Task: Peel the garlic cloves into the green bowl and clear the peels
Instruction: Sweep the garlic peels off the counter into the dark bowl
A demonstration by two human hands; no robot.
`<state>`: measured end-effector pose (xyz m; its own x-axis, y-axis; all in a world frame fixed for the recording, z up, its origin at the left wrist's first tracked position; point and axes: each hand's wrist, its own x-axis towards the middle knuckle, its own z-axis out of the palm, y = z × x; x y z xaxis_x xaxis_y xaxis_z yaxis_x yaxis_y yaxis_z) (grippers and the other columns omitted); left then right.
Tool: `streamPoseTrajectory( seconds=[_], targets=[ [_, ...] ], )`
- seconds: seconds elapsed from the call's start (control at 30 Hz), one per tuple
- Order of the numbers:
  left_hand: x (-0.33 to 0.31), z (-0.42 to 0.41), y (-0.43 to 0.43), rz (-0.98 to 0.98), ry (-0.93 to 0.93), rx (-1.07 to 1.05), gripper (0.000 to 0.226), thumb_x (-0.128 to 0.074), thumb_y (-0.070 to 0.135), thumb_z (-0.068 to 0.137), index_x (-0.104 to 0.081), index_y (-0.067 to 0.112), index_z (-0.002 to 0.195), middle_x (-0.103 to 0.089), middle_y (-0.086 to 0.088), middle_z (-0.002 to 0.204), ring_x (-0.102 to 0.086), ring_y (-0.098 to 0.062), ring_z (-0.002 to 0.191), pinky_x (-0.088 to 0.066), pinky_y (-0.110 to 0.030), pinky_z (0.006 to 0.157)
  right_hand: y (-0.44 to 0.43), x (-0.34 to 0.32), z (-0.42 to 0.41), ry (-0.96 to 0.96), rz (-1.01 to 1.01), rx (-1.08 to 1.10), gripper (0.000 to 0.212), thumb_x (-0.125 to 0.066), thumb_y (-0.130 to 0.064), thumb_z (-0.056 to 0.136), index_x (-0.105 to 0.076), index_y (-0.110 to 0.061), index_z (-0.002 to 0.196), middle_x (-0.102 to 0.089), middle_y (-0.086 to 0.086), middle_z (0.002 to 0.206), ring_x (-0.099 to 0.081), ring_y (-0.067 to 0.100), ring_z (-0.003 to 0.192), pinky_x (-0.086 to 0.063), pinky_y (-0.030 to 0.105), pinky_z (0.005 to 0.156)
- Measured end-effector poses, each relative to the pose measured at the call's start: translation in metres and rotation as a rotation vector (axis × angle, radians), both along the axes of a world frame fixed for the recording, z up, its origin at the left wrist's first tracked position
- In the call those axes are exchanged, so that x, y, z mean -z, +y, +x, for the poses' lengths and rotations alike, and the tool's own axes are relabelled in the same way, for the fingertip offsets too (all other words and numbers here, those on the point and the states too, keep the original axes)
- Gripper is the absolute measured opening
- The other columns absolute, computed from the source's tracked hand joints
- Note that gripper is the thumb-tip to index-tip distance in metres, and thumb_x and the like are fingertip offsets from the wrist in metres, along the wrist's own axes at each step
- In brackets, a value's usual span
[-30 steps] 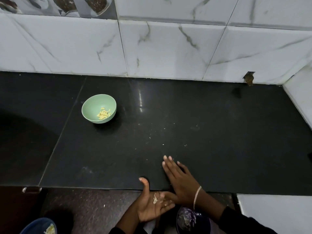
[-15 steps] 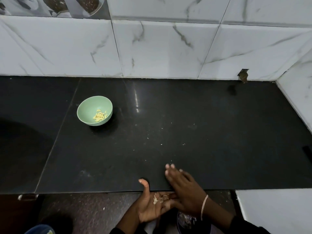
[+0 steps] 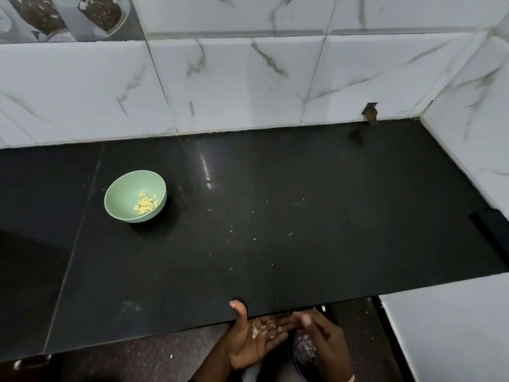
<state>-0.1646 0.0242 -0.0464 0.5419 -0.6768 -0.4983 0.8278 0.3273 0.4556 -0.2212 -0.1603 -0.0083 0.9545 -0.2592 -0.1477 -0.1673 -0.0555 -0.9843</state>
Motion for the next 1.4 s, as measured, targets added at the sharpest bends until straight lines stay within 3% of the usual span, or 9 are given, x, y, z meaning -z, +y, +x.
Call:
streamPoseTrajectory(
  seconds=[0.13, 0.37, 0.53, 0.8, 0.87, 0.97, 1.03, 1.23, 1.4],
  targets=[
    [0.010, -0.002, -0.003, -0.024, 0.074, 0.016, 0.148, -0.071, 0.085, 0.038, -0.038, -0.009, 0.148, -0.039, -0.026, 0.155, -0.039, -0.033, 0.145, -0.044, -0.039, 0.112, -0.001, 0.016, -0.004, 0.444, 0.605, 0.655, 0.044, -0.053, -0.029, 0.100, -0.068, 0.012, 0.094, -0.068, 0.031, 0.075, -0.066, 0.030, 0.066, -0.051, 0.033, 0.065],
    [0.004, -0.015, -0.017, 0.052, 0.027, 0.042, 0.144, -0.076, 0.083, 0.031, -0.047, -0.006, 0.141, -0.052, -0.024, 0.146, -0.053, -0.031, 0.135, -0.053, -0.037, 0.101, 0.015, 0.033, -0.019, 0.414, 0.998, 0.928, 0.051, -0.034, -0.033, 0.106, -0.064, 0.007, 0.106, -0.064, 0.028, 0.115, -0.063, 0.029, 0.101, -0.046, 0.031, 0.086],
    [0.007, -0.023, -0.043, 0.120, -0.135, 0.181, 0.113, -0.015, 0.079, 0.072, -0.044, -0.004, 0.144, -0.060, -0.019, 0.139, -0.055, -0.027, 0.133, -0.045, -0.034, 0.110, 0.034, 0.034, -0.023, 0.262, 1.192, 1.062, 0.041, -0.042, -0.029, 0.103, -0.064, 0.004, 0.113, -0.067, 0.019, 0.120, -0.061, 0.027, 0.113, -0.045, 0.034, 0.095],
    [0.006, -0.028, -0.128, 0.226, -0.142, 0.304, 0.129, -0.072, 0.091, 0.039, -0.058, -0.001, 0.129, -0.067, -0.017, 0.129, -0.063, -0.027, 0.124, -0.052, -0.035, 0.103, -0.006, 0.042, -0.032, 0.029, 1.272, 1.323, 0.035, -0.042, -0.026, 0.104, -0.066, 0.000, 0.106, -0.073, 0.009, 0.109, -0.071, 0.018, 0.096, -0.055, 0.026, 0.088],
    [0.018, -0.035, -0.152, 0.247, -0.109, 0.348, 0.114, -0.066, 0.088, 0.056, -0.061, -0.002, 0.126, -0.069, -0.017, 0.125, -0.064, -0.026, 0.122, -0.044, -0.041, 0.112, -0.023, 0.060, -0.039, 0.003, 1.267, 1.392, 0.035, -0.042, -0.027, 0.104, -0.066, -0.001, 0.104, -0.077, 0.007, 0.096, -0.076, 0.015, 0.077, -0.059, 0.026, 0.065],
    [0.048, -0.044, -0.183, 0.262, -0.072, 0.430, 0.088, -0.044, 0.070, 0.079, -0.064, -0.004, 0.123, -0.072, -0.018, 0.120, -0.066, -0.027, 0.119, -0.041, -0.043, 0.114, -0.046, 0.092, -0.049, -0.031, 1.284, 1.433, 0.037, -0.043, -0.031, 0.104, -0.066, -0.003, 0.108, -0.073, 0.009, 0.107, -0.071, 0.021, 0.098, -0.055, 0.035, 0.091],
    [0.083, -0.051, -0.206, 0.298, -0.064, 0.446, 0.089, -0.038, 0.068, 0.079, -0.064, -0.005, 0.122, -0.073, -0.019, 0.116, -0.069, -0.027, 0.113, -0.046, -0.040, 0.108, -0.063, 0.129, -0.057, -0.022, 1.304, 1.467, 0.037, -0.043, -0.032, 0.104, -0.066, -0.004, 0.110, -0.068, 0.011, 0.116, -0.062, 0.024, 0.110, -0.043, 0.040, 0.107],
    [0.199, -0.067, -0.252, 0.466, -0.049, 0.370, 0.124, -0.047, 0.101, 0.050, -0.066, 0.000, 0.119, -0.072, -0.020, 0.117, -0.067, -0.030, 0.113, -0.045, -0.041, 0.107, -0.100, 0.253, -0.068, 0.110, 1.304, 1.524, 0.027, -0.049, -0.013, 0.099, -0.066, 0.003, 0.113, -0.069, 0.020, 0.112, -0.065, 0.029, 0.098, -0.050, 0.036, 0.084],
    [0.289, -0.066, -0.279, 0.578, 0.080, 0.449, 0.117, -0.018, 0.093, 0.072, -0.051, 0.005, 0.142, -0.049, -0.017, 0.150, -0.042, -0.031, 0.140, -0.022, -0.042, 0.122, -0.127, 0.354, -0.075, 0.282, 1.294, 1.493, 0.035, -0.059, -0.008, 0.091, -0.065, 0.005, 0.124, -0.068, 0.027, 0.120, -0.066, 0.039, 0.104, -0.053, 0.046, 0.090]
  ],
)
